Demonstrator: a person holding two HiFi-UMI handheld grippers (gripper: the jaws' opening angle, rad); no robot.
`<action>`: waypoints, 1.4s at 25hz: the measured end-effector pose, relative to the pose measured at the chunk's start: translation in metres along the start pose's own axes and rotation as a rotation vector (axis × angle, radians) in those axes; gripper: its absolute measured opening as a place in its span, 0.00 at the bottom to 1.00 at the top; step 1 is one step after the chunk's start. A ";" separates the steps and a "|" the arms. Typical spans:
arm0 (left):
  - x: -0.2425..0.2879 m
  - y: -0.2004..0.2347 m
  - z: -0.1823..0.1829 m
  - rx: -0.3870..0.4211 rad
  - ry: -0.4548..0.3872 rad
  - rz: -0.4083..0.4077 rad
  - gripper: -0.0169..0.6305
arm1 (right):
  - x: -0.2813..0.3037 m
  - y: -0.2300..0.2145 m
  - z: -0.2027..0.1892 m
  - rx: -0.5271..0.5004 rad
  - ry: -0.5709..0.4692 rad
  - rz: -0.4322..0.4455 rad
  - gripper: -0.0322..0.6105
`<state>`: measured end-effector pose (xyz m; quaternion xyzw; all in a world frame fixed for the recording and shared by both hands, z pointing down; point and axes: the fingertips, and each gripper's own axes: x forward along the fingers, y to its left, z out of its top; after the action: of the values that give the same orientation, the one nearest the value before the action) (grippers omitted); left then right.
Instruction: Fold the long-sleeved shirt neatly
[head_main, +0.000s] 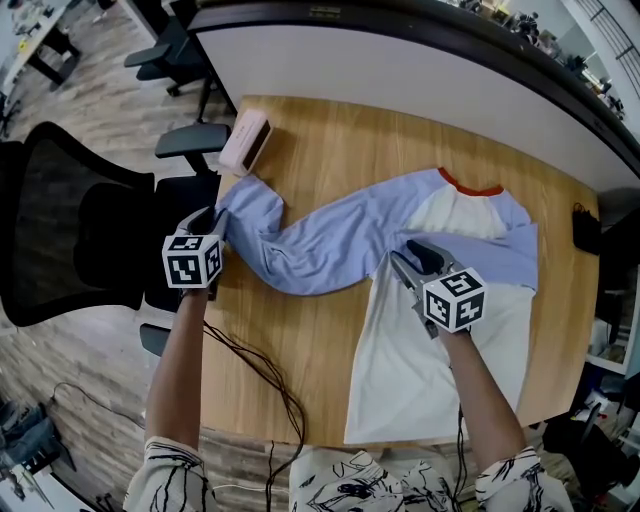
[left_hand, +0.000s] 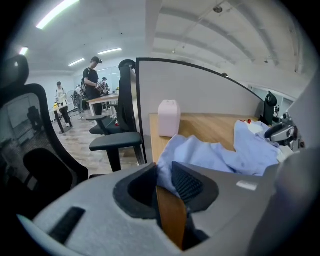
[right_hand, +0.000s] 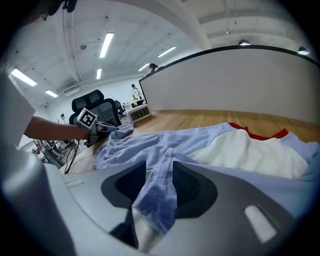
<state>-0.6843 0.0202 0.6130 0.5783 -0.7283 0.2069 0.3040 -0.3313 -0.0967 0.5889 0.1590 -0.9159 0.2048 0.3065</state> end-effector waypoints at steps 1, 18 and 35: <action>-0.001 0.000 0.000 0.017 0.000 0.016 0.13 | 0.000 0.000 -0.001 -0.001 0.002 -0.001 0.33; -0.109 -0.116 0.133 -0.026 -0.339 -0.081 0.08 | -0.022 -0.007 0.001 0.005 -0.038 0.026 0.32; -0.159 -0.385 0.241 0.164 -0.503 -0.323 0.08 | -0.134 -0.095 -0.030 0.036 -0.088 -0.019 0.33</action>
<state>-0.3373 -0.1176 0.3095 0.7422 -0.6603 0.0644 0.0952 -0.1749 -0.1420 0.5533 0.1819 -0.9231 0.2110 0.2649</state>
